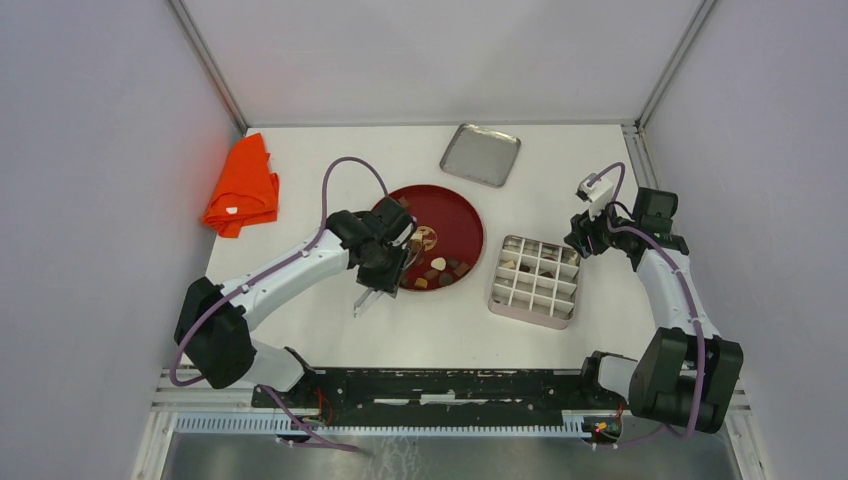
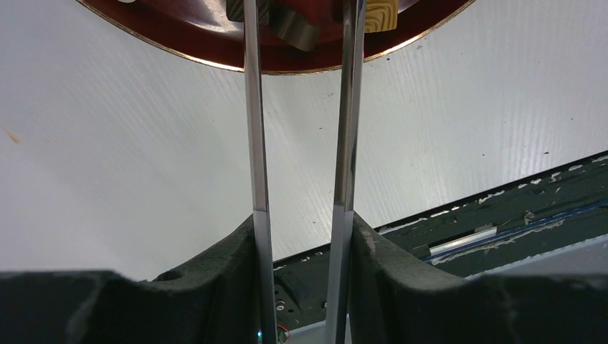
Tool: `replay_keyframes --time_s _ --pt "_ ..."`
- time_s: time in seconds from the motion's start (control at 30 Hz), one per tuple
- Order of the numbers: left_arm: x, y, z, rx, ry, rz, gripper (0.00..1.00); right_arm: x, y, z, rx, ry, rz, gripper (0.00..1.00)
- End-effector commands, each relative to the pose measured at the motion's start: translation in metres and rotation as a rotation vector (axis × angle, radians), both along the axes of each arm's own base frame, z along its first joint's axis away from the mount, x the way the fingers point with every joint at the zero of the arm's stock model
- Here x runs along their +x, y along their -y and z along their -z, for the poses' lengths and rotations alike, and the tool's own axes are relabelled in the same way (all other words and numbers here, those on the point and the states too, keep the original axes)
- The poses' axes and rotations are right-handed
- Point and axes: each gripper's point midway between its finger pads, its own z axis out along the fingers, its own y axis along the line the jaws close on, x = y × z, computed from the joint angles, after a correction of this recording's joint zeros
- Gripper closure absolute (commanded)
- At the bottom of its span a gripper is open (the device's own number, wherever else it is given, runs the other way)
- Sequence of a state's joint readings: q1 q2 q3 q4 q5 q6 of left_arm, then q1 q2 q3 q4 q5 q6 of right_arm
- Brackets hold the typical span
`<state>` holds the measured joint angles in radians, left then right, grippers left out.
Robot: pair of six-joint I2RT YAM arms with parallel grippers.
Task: Pack the chocolate
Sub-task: Pick up the fake chocolate from the plate.
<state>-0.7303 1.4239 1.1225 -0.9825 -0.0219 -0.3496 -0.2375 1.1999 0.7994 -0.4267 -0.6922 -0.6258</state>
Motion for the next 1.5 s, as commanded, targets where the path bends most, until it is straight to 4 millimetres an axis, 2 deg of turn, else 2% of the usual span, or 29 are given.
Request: replay_keyframes --time_s 0.0,0.17,0.53,1.1,1.33,1.47 --pt "0.007 0.003 -0.011 -0.025 0.033 0.057 0.53 0.011 0.001 -0.016 -0.011 0.053 -0.014 0.44" --pt "0.011 0.001 -0.007 -0.016 0.028 0.056 0.52 0.011 0.0 -0.016 -0.013 0.054 -0.015 0.44" --pt "0.007 0.009 -0.002 -0.058 -0.015 0.084 0.52 0.011 0.001 -0.016 -0.015 0.053 -0.014 0.44" --pt "0.008 0.001 0.011 -0.012 -0.038 0.077 0.51 0.011 0.001 -0.015 -0.019 0.051 -0.013 0.44" --pt "0.008 0.001 0.014 -0.005 -0.041 0.072 0.53 0.011 0.001 -0.015 -0.019 0.051 -0.013 0.44" --pt "0.009 0.002 0.015 -0.008 -0.043 0.072 0.58 0.011 0.001 -0.015 -0.019 0.051 -0.013 0.44"
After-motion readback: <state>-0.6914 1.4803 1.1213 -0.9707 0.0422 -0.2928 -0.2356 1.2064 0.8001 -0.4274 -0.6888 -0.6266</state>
